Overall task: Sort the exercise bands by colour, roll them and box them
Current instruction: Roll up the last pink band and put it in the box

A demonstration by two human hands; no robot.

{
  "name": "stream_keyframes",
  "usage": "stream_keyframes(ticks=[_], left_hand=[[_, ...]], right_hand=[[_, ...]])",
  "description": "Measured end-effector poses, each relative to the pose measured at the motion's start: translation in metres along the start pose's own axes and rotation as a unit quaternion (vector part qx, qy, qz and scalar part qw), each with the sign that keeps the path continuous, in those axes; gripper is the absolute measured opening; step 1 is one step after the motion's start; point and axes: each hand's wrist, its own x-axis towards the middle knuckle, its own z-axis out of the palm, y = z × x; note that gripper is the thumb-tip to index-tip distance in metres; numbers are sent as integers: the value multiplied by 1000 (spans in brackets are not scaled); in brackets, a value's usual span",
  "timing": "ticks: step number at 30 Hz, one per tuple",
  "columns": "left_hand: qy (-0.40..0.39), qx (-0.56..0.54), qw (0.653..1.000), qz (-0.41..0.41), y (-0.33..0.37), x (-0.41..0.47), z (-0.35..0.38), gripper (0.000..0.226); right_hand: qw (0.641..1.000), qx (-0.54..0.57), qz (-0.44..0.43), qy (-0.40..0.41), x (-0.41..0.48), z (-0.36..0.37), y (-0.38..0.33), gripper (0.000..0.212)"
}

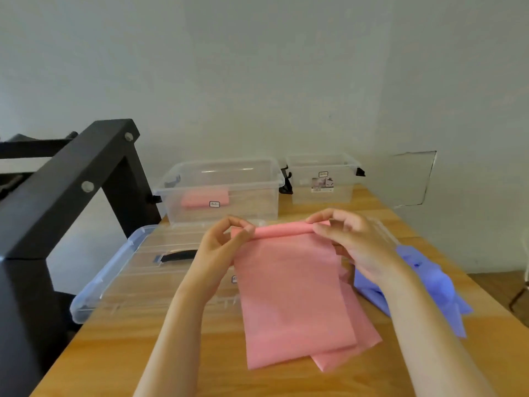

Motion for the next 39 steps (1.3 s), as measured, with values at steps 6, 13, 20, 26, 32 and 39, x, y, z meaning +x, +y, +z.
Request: stream_keyframes(ticks=[6, 13, 20, 26, 32, 39], left_hand=[[24, 30, 999, -10, -18, -4, -4, 15], [-11, -71, 997, -40, -21, -22, 0, 5], [19, -16, 999, -42, -27, -28, 0, 6], [35, 21, 999, -29, -28, -22, 9, 25], [-3, -3, 1000, -27, -28, -18, 14, 9], [-3, -62, 996, -57, -21, -22, 11, 21]], right_hand=[[1000, -12, -5, 26, 0, 7, 24, 27], [999, 39, -13, 28, -6, 19, 34, 26], [998, 21, 44, -44, -10, 14, 41, 12], [999, -20, 28, -5, -10, 10, 40, 28], [999, 28, 37, -17, -8, 5, 33, 17], [999, 26, 20, 2, -10, 9, 28, 22]])
